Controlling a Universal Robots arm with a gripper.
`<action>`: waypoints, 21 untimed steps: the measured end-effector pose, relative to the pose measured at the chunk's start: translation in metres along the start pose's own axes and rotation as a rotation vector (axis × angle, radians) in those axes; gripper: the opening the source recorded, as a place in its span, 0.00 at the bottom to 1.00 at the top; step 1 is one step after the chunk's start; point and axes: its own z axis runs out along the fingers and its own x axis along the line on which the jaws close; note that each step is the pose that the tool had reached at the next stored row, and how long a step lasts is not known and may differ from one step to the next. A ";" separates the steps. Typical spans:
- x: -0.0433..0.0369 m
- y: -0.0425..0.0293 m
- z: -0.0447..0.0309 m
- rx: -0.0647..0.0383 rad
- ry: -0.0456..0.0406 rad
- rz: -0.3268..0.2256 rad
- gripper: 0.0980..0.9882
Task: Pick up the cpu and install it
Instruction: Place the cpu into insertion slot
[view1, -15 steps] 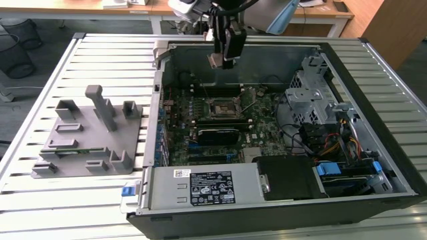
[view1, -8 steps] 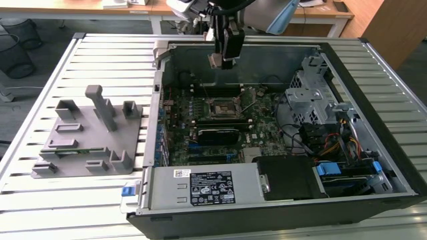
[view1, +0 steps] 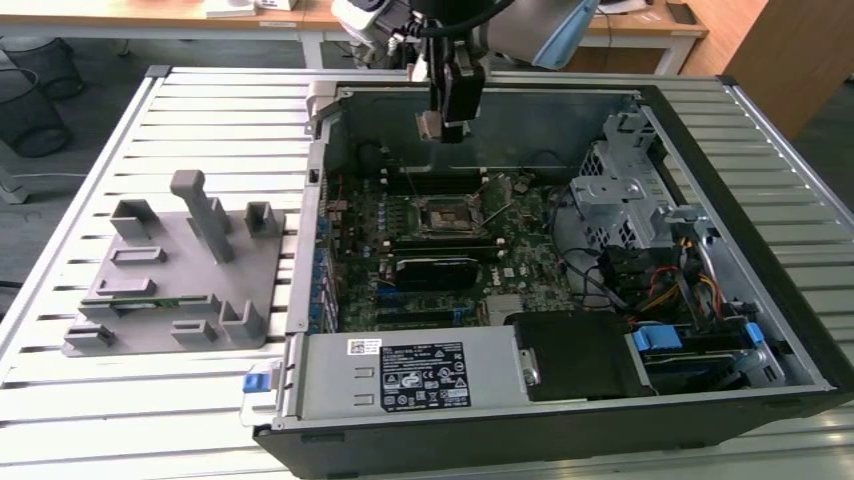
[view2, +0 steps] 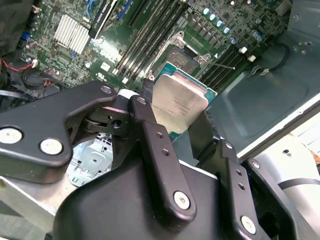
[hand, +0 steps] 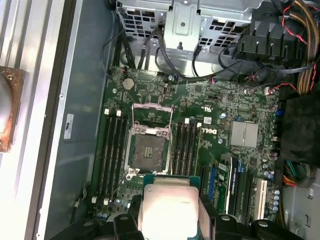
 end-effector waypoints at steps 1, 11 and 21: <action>0.0001 -0.0009 0.0018 0.000 -0.0001 0.002 0.49; 0.0003 -0.0014 0.0087 -0.002 -0.0075 0.045 0.49; 0.0051 0.0091 0.0245 -0.002 -0.0075 0.045 0.49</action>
